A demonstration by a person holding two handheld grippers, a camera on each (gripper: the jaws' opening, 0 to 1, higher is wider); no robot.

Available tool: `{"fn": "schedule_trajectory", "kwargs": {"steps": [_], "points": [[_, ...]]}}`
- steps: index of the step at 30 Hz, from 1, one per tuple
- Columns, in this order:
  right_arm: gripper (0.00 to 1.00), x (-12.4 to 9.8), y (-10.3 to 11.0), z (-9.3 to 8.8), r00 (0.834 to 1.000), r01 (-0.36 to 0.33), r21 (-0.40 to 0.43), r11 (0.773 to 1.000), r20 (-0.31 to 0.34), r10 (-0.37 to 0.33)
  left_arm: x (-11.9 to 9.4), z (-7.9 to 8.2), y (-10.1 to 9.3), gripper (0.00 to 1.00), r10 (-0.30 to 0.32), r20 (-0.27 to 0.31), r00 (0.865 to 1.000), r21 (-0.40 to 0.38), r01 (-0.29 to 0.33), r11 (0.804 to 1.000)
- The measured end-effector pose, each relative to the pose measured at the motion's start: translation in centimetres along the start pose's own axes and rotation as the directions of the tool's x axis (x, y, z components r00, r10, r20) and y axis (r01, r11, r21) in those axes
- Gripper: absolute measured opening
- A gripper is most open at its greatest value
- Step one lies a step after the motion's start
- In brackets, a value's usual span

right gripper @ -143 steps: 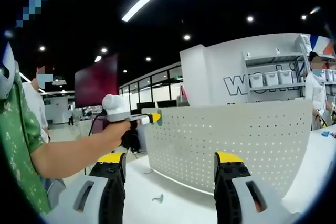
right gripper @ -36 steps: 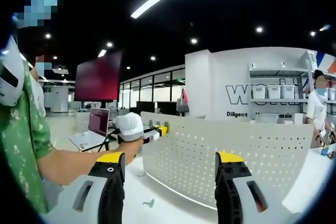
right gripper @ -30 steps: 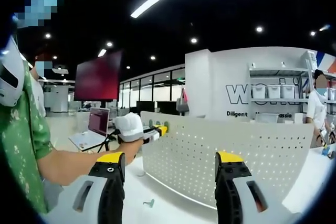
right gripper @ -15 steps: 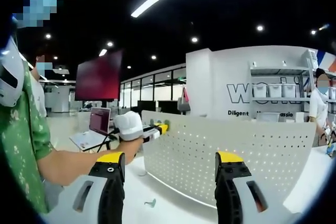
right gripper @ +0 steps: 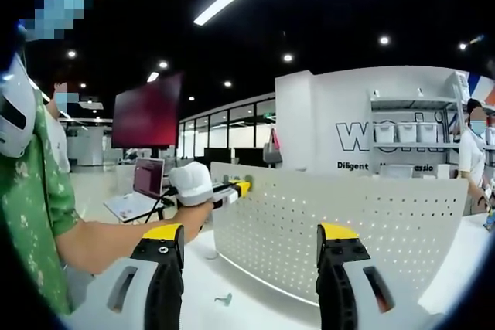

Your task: Insert the hook assembly into the mounting plate slot until the hook locks in place.

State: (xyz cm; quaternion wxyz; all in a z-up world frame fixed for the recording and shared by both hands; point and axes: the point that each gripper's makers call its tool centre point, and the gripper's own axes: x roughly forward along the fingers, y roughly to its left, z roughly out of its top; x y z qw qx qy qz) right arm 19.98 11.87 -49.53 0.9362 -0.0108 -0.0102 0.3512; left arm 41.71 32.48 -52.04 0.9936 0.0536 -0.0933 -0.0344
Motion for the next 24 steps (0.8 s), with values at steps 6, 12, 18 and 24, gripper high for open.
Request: {"fn": "schedule_trajectory", "kwargs": {"steps": [6, 12, 18, 24], "points": [[0.71, -0.02, -0.03, -0.13, 1.0, 0.002, 0.002, 1.0, -0.003, -0.002, -0.08, -0.14, -0.13, 0.03, -0.001, -0.001, 1.0, 0.002, 0.001, 1.0], [0.71, 0.07, 0.0, -0.02, 1.0, 0.002, 0.0, 1.0, 0.0, -0.002, 0.04, -0.16, -0.12, 0.03, 0.001, 0.003, 1.0, 0.004, -0.001, 1.0], [0.71, 0.19, 0.06, 0.08, 1.0, -0.002, -0.002, 1.0, 0.002, 0.002, 0.06, -0.67, -0.06, 0.03, 0.001, -0.01, 1.0, -0.004, -0.001, 1.0], [0.71, 0.13, -0.14, -0.07, 1.0, 0.003, -0.001, 1.0, -0.002, -0.003, 0.2, -0.61, -0.25, 0.03, -0.003, -0.007, 1.0, 0.006, 0.003, 1.0]]}}
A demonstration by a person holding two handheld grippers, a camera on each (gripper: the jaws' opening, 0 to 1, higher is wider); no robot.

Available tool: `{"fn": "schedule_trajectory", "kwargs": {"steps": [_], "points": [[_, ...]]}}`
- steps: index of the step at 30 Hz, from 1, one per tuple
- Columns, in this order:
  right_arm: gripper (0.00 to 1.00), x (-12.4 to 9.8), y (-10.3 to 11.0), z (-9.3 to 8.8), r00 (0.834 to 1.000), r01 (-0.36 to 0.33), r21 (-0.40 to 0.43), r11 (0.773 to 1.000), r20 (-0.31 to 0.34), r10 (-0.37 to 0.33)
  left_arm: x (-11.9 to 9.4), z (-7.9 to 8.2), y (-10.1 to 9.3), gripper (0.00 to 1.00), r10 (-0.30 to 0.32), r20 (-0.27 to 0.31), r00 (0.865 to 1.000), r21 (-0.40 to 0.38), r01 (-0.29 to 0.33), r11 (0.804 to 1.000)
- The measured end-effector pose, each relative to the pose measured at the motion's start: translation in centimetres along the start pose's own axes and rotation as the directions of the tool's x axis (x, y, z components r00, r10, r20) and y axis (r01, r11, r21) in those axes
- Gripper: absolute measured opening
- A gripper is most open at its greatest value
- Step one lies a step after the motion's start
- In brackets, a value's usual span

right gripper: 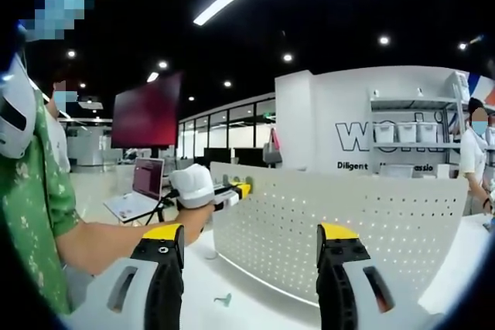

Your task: Insert the hook assembly into the mounting plate slot until the hook locks in place.

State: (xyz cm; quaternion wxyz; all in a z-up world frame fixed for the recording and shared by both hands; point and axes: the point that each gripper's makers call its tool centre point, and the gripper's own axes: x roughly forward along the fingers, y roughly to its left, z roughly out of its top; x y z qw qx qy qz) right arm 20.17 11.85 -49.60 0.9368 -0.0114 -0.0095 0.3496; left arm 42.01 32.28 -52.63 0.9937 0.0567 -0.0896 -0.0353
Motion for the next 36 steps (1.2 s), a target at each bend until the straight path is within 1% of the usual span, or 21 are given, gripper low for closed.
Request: {"fn": "schedule_trajectory", "kwargs": {"steps": [5, 7, 10, 13, 17, 18, 19, 20, 23, 27, 31, 36], "points": [[0.71, 0.1, 0.0, 0.0, 1.0, -0.001, 0.003, 1.0, 0.001, 0.001, 0.0, -0.1, 0.1, 0.03, 0.005, -0.007, 1.0, 0.011, -0.005, 1.0], [0.71, 0.1, 0.1, -0.1, 1.0, -0.003, 0.004, 1.0, 0.0, 0.003, 0.0, -0.3, 0.0, 0.03, 0.003, -0.013, 1.0, 0.003, -0.003, 1.0], [0.71, 0.1, 0.0, -0.1, 1.0, -0.003, 0.003, 1.0, -0.003, 0.003, 0.1, -0.3, -0.1, 0.03, 0.005, -0.013, 1.0, 0.025, -0.004, 1.0], [0.71, 0.0, 0.0, -0.1, 1.0, -0.002, 0.002, 1.0, -0.003, 0.002, 0.1, -0.3, 0.0, 0.03, 0.002, -0.013, 1.0, 0.013, -0.002, 1.0], [0.71, 0.1, 0.1, -0.2, 1.0, -0.004, 0.004, 1.0, -0.002, 0.004, 0.2, -0.3, 0.0, 0.04, 0.001, -0.018, 1.0, 0.02, -0.001, 1.0], [0.71, 0.1, 0.1, -0.2, 1.0, -0.005, 0.005, 1.0, -0.002, 0.005, 0.1, -1.3, 0.1, 0.04, 0.007, -0.073, 0.997, 0.028, -0.005, 1.0], [0.71, 0.1, 0.1, -0.2, 1.0, -0.006, 0.006, 1.0, -0.001, 0.006, 0.2, -0.6, 0.0, 0.04, 0.001, -0.032, 0.999, 0.03, 0.0, 1.0], [0.71, 0.1, 0.1, -0.2, 1.0, -0.006, 0.006, 1.0, -0.002, 0.006, 0.3, -0.6, -0.1, 0.04, -0.001, -0.03, 1.0, 0.029, 0.001, 1.0], [0.71, 0.1, 0.1, -0.2, 1.0, -0.005, 0.006, 1.0, -0.001, 0.005, 0.3, -0.6, 0.0, 0.04, 0.001, -0.031, 1.0, 0.038, 0.0, 0.999], [0.71, 0.0, 0.1, -0.1, 1.0, -0.005, 0.006, 1.0, 0.0, 0.005, 0.4, -0.7, 0.0, 0.04, 0.001, -0.03, 1.0, 0.031, 0.0, 1.0], [0.71, -0.1, 0.1, -0.1, 1.0, -0.003, 0.005, 1.0, 0.001, 0.003, 0.1, -0.9, 0.1, 0.1, 0.003, -0.037, 0.999, 0.009, -0.003, 1.0], [0.71, -0.1, 0.1, 0.0, 1.0, -0.003, 0.002, 1.0, 0.003, 0.003, -0.2, -0.7, 0.0, 0.12, -0.004, -0.032, 0.999, 0.004, 0.004, 1.0]]}}
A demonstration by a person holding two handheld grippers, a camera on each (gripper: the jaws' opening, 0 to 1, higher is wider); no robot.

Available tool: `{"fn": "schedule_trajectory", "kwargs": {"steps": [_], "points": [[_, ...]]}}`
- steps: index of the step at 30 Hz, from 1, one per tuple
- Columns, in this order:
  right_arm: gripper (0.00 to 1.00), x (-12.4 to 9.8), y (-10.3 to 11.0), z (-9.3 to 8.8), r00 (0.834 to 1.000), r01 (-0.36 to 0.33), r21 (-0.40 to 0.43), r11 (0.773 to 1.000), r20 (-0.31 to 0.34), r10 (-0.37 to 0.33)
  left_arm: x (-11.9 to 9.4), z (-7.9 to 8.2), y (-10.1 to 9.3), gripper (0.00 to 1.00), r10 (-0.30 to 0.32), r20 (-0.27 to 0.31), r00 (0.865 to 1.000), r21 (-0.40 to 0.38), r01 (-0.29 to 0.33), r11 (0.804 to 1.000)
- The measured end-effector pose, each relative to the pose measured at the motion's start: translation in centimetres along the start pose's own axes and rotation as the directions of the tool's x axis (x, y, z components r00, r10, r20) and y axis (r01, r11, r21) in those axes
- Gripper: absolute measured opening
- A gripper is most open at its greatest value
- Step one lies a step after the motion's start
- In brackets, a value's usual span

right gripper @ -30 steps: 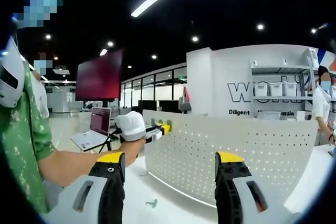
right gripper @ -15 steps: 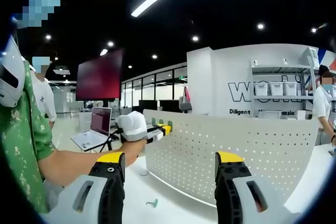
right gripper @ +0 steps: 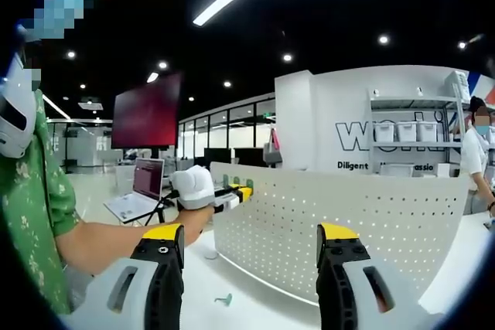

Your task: Insert the hook assembly into the mounting plate slot until the hook locks in place.

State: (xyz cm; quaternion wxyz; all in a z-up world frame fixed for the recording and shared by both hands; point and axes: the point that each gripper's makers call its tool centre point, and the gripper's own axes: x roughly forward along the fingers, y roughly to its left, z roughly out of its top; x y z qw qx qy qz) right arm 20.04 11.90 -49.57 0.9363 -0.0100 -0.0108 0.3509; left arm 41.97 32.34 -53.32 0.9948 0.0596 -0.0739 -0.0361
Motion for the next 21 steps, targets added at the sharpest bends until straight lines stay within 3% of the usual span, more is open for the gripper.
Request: {"fn": "schedule_trajectory", "kwargs": {"steps": [17, 21], "points": [[0.71, -0.1, 0.4, 0.4, 1.0, -0.001, -0.004, 1.0, 0.007, 0.001, -1.0, 0.4, -0.2, 0.24, -0.023, 0.014, 1.0, -0.041, 0.023, 0.999], [0.71, -0.1, 0.6, 0.5, 1.0, -0.005, -0.005, 1.0, 0.01, 0.005, -1.2, 0.3, -0.4, 0.31, -0.04, 0.008, 0.999, -0.055, 0.041, 0.998]]}}
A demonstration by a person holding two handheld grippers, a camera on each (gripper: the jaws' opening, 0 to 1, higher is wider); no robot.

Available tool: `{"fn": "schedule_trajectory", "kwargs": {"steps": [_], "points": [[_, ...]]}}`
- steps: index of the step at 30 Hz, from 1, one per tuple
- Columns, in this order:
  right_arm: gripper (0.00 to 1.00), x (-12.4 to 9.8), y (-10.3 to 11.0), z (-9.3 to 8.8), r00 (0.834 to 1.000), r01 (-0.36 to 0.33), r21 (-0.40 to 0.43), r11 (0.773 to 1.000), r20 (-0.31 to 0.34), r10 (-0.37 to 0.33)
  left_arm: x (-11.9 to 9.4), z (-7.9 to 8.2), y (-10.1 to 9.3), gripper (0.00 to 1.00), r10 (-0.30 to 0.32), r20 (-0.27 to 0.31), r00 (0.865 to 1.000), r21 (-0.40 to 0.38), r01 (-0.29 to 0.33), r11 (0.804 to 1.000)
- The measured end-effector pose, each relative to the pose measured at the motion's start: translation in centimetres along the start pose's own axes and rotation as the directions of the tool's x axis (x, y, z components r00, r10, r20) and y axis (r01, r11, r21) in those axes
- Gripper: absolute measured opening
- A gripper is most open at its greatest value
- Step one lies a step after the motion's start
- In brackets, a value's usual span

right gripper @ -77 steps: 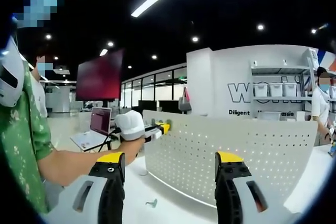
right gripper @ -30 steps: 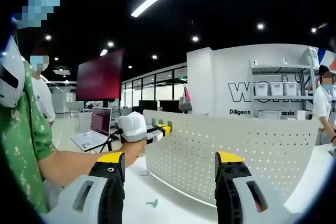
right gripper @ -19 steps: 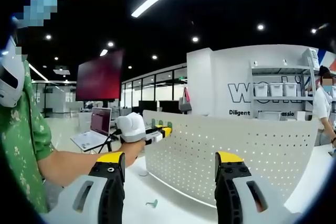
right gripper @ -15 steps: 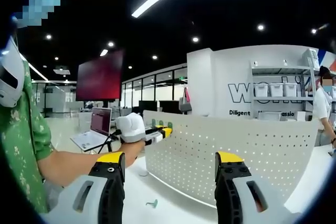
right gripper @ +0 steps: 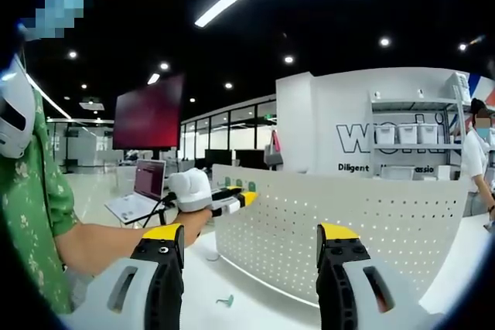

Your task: Insert the hook assembly into the mounting plate slot until the hook locks in place.

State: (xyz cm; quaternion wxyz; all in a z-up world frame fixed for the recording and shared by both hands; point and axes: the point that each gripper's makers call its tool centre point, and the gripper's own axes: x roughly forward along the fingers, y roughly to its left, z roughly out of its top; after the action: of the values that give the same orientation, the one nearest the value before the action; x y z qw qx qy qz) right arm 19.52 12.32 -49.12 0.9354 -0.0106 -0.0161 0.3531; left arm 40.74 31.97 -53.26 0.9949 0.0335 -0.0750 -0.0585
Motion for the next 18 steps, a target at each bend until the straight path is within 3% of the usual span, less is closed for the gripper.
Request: {"fn": "schedule_trajectory", "kwargs": {"steps": [18], "points": [[0.71, -0.4, 0.5, 0.6, 1.0, -0.006, 0.0, 1.0, 0.019, 0.006, -2.2, -1.3, -2.4, 0.61, -0.104, -0.048, 0.993, -0.041, 0.102, 0.994]]}}
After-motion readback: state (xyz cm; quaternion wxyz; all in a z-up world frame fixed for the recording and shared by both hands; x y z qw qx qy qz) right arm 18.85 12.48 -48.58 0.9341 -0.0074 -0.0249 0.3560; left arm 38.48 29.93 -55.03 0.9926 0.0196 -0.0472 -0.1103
